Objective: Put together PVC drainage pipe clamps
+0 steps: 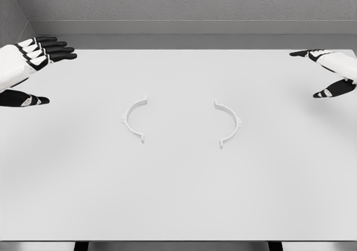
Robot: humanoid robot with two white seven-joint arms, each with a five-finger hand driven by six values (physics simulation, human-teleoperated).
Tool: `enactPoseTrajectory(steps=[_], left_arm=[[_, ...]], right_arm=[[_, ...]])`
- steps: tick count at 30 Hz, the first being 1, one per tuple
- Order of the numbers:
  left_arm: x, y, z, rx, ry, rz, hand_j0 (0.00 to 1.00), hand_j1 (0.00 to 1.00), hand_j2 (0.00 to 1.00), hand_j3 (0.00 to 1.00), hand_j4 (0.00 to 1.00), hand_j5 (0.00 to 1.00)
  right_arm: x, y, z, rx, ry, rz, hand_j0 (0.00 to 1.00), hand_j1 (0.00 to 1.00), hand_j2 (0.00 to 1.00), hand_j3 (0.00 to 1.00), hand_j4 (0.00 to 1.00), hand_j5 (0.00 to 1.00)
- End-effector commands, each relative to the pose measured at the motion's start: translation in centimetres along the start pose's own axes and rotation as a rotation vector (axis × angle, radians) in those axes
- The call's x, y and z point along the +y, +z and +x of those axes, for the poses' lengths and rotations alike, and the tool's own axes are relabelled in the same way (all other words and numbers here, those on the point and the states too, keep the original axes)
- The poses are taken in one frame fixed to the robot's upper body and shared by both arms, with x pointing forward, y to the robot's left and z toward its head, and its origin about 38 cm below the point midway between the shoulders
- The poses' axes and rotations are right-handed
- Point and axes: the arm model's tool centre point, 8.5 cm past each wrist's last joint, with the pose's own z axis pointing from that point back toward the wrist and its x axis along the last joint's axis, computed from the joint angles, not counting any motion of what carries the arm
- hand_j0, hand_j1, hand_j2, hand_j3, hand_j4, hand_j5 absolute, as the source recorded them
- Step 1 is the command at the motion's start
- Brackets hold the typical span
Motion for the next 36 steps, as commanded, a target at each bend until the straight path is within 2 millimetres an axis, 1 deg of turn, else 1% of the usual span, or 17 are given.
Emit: enactPoseTrajectory(steps=[1, 3, 6, 7, 8, 9, 11, 14, 17, 19, 21, 22, 25, 28, 30, 33, 36], left_arm=[[0.0, 0.0, 0.0, 0.0, 0.006, 0.005, 1.0, 1.0, 1.0, 1.0, 1.0, 1.0], [0.1, 0.0, 0.0, 0.0, 0.004, 0.005, 1.0, 1.0, 1.0, 1.0, 1.0, 1.0], [-0.1, -0.1, 0.0, -0.001, 0.007, 0.005, 1.0, 1.0, 1.0, 1.0, 1.0, 1.0], [-0.9, -0.6, 0.2, -0.013, 0.018, -0.023, 1.0, 1.0, 1.0, 1.0, 1.0, 1.0], [-2.0, -1.6, 0.5, -0.034, 0.033, -0.074, 1.0, 1.0, 1.0, 1.0, 1.0, 1.0], [-3.6, -3.5, 0.3, -0.057, 0.065, -0.12, 1.0, 1.0, 1.0, 1.0, 1.0, 1.0], [-5.9, -7.0, -0.5, -0.078, 0.092, -0.188, 1.0, 1.0, 1.0, 1.0, 1.0, 1.0], [-6.8, -7.9, -0.3, -0.082, 0.077, -0.205, 1.0, 1.0, 1.0, 1.0, 1.0, 1.0], [-8.6, -8.6, -0.2, -0.074, 0.068, -0.231, 1.0, 1.0, 1.0, 1.0, 1.0, 1.0], [-8.2, -8.9, -0.2, -0.078, 0.061, -0.221, 1.0, 1.0, 1.0, 1.0, 1.0, 1.0], [-8.2, -9.8, 0.2, -0.097, 0.065, -0.22, 1.0, 1.0, 1.0, 1.0, 1.0, 1.0], [-8.2, -9.8, 0.3, -0.098, 0.064, -0.222, 1.0, 1.0, 1.0, 1.0, 1.0, 1.0], [-8.5, -9.8, 0.2, -0.092, 0.051, -0.234, 1.0, 1.0, 1.0, 1.0, 1.0, 1.0], [-9.5, -10.9, 0.7, -0.1, 0.053, -0.229, 1.0, 1.0, 1.0, 1.0, 1.0, 1.0], [-9.4, -11.2, 0.8, -0.102, 0.048, -0.229, 1.0, 1.0, 1.0, 1.0, 1.0, 1.0], [-9.9, -12.0, 1.4, -0.123, 0.059, -0.24, 1.0, 1.0, 1.0, 1.0, 1.0, 1.0], [-9.7, -12.1, 1.4, -0.124, 0.054, -0.241, 1.0, 1.0, 1.0, 1.0, 1.0, 1.0]], right_arm=[[-0.1, 0.0, 0.0, -0.001, -0.005, -0.006, 1.0, 1.0, 1.0, 1.0, 1.0, 1.0], [0.0, 0.0, 0.0, -0.001, -0.009, -0.006, 1.0, 1.0, 1.0, 1.0, 1.0, 1.0], [1.3, 0.1, -0.3, 0.007, -0.025, 0.016, 1.0, 1.0, 1.0, 1.0, 1.0, 1.0], [1.5, 0.1, -0.3, 0.006, -0.029, 0.015, 1.0, 1.0, 1.0, 1.0, 1.0, 1.0], [2.0, -0.7, 0.1, -0.009, -0.046, 0.011, 1.0, 1.0, 1.0, 1.0, 1.0, 1.0], [2.6, -1.5, 0.6, -0.027, -0.062, 0.006, 1.0, 1.0, 1.0, 1.0, 1.0, 1.0], [3.5, -3.0, 1.5, -0.059, -0.085, 0.003, 1.0, 1.0, 1.0, 1.0, 1.0, 1.0], [5.2, -5.4, 3.6, -0.124, -0.122, 0.024, 1.0, 1.0, 1.0, 1.0, 1.0, 1.0], [5.6, -6.3, 4.5, -0.15, -0.132, 0.022, 1.0, 1.0, 1.0, 1.0, 1.0, 1.0], [5.7, -6.7, 5.1, -0.169, -0.131, 0.024, 1.0, 1.0, 1.0, 1.0, 1.0, 1.0], [6.4, -7.4, 5.8, -0.188, -0.14, 0.048, 1.0, 1.0, 1.0, 1.0, 1.0, 1.0], [6.6, -7.7, 6.0, -0.194, -0.142, 0.053, 1.0, 1.0, 1.0, 1.0, 1.0, 1.0], [6.8, -7.7, 6.1, -0.195, -0.143, 0.058, 1.0, 1.0, 1.0, 1.0, 1.0, 1.0], [8.0, -7.8, 6.2, -0.197, -0.161, 0.07, 1.0, 1.0, 1.0, 1.0, 1.0, 1.0], [8.5, -7.7, 6.2, -0.194, -0.167, 0.078, 1.0, 1.0, 1.0, 1.0, 1.0, 1.0], [8.6, -7.6, 6.1, -0.188, -0.162, 0.084, 1.0, 1.0, 1.0, 1.0, 1.0, 1.0], [8.9, -7.7, 6.2, -0.186, -0.155, 0.09, 1.0, 1.0, 1.0, 1.0, 1.0, 1.0]])
